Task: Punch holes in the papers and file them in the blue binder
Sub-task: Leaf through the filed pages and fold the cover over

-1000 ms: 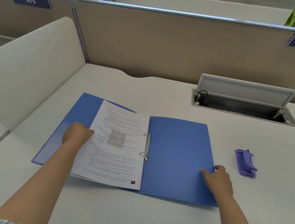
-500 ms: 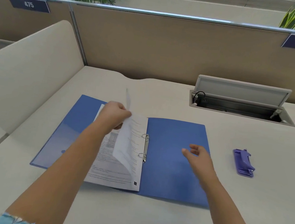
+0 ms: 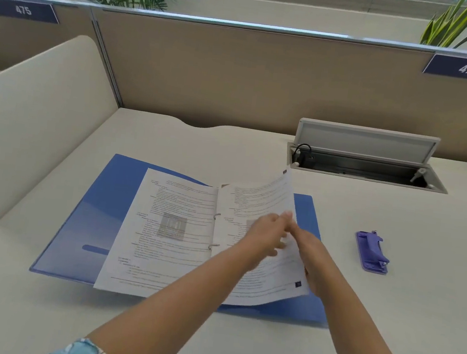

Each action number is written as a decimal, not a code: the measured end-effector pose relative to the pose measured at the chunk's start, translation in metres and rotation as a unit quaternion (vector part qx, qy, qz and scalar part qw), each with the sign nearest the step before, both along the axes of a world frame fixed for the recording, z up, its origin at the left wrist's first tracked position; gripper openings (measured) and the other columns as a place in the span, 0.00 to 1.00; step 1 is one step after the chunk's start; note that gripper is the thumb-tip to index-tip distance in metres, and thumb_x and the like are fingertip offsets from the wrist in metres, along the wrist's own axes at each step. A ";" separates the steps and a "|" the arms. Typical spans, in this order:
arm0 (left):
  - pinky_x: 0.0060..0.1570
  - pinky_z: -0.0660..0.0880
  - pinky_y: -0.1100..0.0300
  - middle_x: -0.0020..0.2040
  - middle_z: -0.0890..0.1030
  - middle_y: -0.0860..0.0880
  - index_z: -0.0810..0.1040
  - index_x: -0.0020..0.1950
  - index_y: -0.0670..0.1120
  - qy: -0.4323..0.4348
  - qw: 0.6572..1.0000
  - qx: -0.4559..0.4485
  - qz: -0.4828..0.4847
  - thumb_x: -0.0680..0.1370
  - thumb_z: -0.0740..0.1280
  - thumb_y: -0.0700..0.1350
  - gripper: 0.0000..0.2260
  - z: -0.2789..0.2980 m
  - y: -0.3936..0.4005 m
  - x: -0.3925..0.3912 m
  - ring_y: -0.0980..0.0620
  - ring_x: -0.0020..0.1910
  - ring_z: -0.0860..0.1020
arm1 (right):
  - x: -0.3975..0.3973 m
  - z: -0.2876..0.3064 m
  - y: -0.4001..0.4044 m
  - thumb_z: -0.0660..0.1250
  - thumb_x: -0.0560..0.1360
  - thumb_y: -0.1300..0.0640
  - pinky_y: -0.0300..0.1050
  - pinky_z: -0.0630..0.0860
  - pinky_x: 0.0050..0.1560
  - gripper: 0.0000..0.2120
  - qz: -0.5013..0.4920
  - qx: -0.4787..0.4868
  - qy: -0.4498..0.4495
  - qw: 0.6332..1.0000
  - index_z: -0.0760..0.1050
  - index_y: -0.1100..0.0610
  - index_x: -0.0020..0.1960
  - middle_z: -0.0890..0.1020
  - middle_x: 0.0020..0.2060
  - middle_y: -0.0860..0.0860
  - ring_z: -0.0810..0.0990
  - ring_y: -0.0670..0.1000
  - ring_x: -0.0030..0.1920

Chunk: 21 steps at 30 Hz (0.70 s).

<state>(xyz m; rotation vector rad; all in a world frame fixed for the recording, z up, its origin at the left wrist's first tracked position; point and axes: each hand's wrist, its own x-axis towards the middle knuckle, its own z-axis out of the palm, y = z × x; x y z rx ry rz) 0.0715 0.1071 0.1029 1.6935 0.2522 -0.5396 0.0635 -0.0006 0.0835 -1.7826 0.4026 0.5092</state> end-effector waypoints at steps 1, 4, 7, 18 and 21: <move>0.55 0.73 0.54 0.57 0.77 0.46 0.72 0.63 0.44 0.014 1.000 -0.001 -0.012 0.81 0.54 0.55 0.19 -0.005 -0.003 -0.004 0.47 0.55 0.77 | 0.000 -0.003 -0.002 0.60 0.65 0.26 0.52 0.70 0.62 0.40 -0.014 -0.014 0.011 1.000 0.70 0.55 0.64 0.75 0.64 0.54 0.74 0.54 0.61; 0.58 0.72 0.55 0.62 0.76 0.46 0.71 0.65 0.44 0.023 0.998 0.034 -0.046 0.80 0.55 0.55 0.20 -0.020 -0.002 -0.012 0.48 0.58 0.76 | 0.002 -0.023 -0.013 0.64 0.74 0.41 0.47 0.69 0.50 0.27 -0.037 -0.048 0.030 0.998 0.71 0.61 0.62 0.75 0.56 0.57 0.74 0.55 0.55; 0.53 0.73 0.58 0.57 0.78 0.47 0.74 0.61 0.44 0.008 0.998 0.052 -0.044 0.80 0.59 0.50 0.14 -0.026 0.015 -0.014 0.51 0.53 0.76 | 0.003 -0.037 -0.020 0.65 0.76 0.53 0.48 0.73 0.39 0.11 -0.053 -0.083 0.006 0.995 0.75 0.60 0.40 0.79 0.38 0.54 0.77 0.54 0.38; 0.55 0.72 0.47 0.62 0.73 0.38 0.72 0.63 0.40 -0.019 0.830 0.531 0.172 0.77 0.62 0.44 0.16 -0.049 0.188 -0.016 0.39 0.61 0.70 | 0.003 -0.065 -0.037 0.62 0.77 0.58 0.42 0.57 0.28 0.21 -0.082 -0.187 -0.031 0.978 0.57 0.57 0.29 0.65 0.27 0.51 0.63 0.50 0.28; 0.61 0.67 0.43 0.65 0.68 0.36 0.68 0.64 0.38 0.047 0.821 0.537 0.186 0.77 0.63 0.45 0.19 -0.049 0.198 -0.023 0.37 0.64 0.66 | 0.002 -0.070 -0.038 0.62 0.77 0.56 0.41 0.60 0.28 0.19 -0.083 -0.197 -0.040 0.976 0.60 0.58 0.30 0.69 0.30 0.54 0.66 0.51 0.30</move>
